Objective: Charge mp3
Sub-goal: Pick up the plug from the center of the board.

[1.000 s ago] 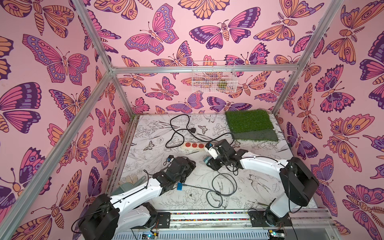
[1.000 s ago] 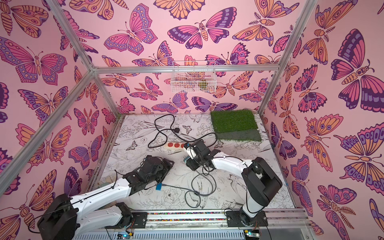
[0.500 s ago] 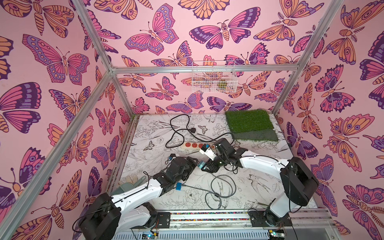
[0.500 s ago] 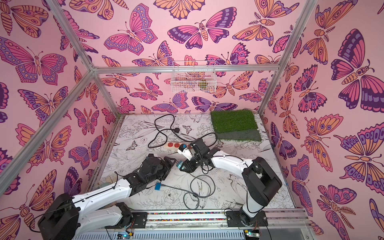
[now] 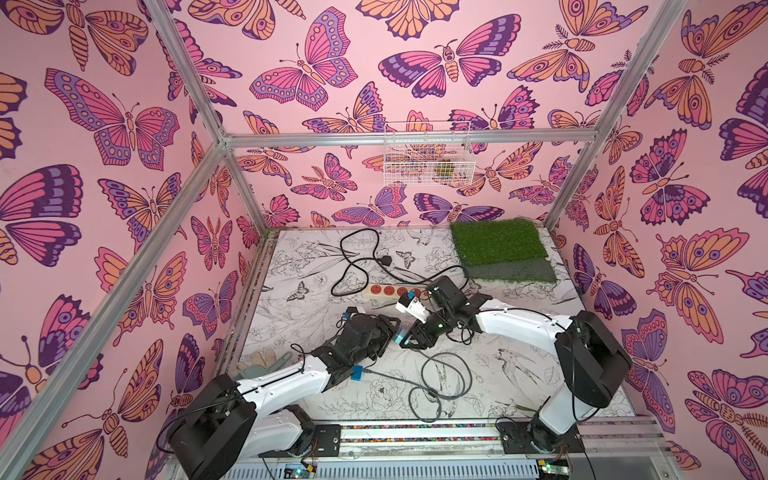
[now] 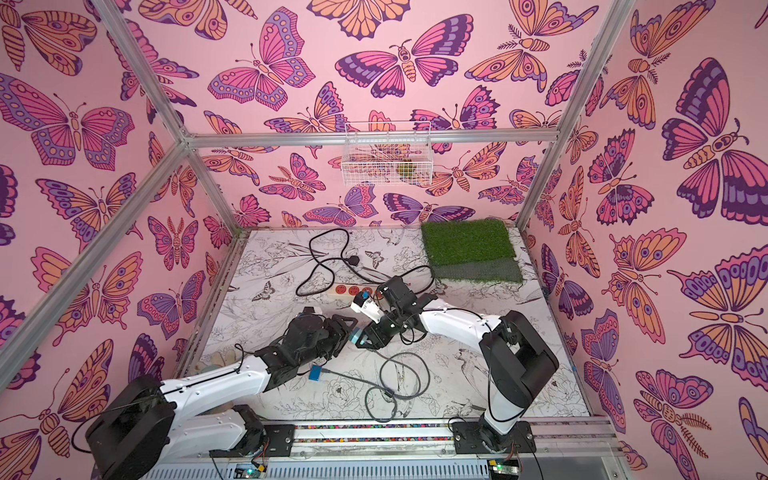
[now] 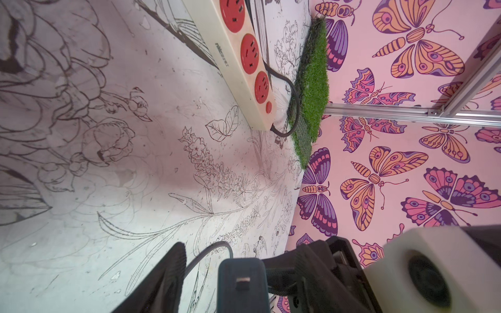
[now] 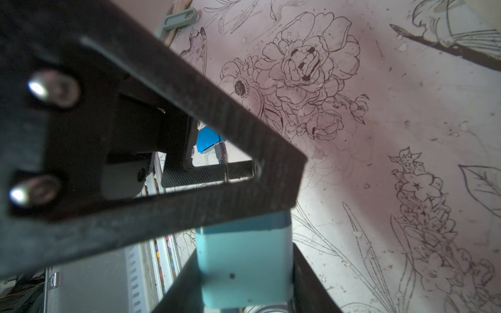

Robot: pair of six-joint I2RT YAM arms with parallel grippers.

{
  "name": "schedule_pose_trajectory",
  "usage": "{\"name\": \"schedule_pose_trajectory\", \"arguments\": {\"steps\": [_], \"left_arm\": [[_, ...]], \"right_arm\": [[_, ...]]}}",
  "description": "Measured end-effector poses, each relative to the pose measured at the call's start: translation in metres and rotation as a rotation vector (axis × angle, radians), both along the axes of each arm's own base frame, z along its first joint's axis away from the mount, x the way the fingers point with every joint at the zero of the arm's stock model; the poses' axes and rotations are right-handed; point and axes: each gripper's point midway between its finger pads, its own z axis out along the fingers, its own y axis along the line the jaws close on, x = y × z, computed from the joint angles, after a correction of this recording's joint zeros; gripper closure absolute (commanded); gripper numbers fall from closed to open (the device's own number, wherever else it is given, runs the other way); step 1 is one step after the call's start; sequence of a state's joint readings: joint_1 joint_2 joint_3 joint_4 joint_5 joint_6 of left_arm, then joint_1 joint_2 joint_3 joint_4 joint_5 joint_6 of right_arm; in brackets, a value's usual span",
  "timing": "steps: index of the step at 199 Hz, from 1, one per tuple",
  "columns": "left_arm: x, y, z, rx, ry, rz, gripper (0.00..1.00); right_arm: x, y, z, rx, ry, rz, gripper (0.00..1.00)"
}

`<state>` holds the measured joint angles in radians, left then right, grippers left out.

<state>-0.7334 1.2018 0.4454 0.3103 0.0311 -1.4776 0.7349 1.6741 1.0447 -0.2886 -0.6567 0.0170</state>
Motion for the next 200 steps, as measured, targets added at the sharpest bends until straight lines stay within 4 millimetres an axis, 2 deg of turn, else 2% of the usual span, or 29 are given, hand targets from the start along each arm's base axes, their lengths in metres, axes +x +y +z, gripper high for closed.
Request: {"name": "schedule_pose_trajectory", "arguments": {"steps": [28,40,61,77,144,200], "left_arm": [[0.0,-0.003,0.001,-0.011,-0.004,-0.009,0.41],[-0.001,-0.003,0.002,-0.018,-0.007,-0.014,0.46],[-0.004,-0.001,-0.005,-0.015,0.0,-0.018,0.48],[-0.007,0.0,-0.01,-0.01,0.007,-0.022,0.54],[-0.007,-0.002,-0.007,-0.022,-0.001,-0.032,0.54],[-0.008,-0.003,-0.009,-0.021,0.009,-0.04,0.61]], "right_arm": [[-0.002,-0.001,-0.001,-0.007,0.008,0.003,1.0],[-0.002,-0.001,-0.001,-0.008,0.009,0.005,1.0],[-0.002,-0.001,-0.001,-0.009,0.005,0.009,1.0],[-0.002,-0.001,-0.001,-0.008,0.003,0.012,1.0],[-0.003,-0.001,-0.001,-0.007,0.006,0.017,1.0],[0.001,0.003,-0.006,-0.025,0.024,0.016,1.0]]}}
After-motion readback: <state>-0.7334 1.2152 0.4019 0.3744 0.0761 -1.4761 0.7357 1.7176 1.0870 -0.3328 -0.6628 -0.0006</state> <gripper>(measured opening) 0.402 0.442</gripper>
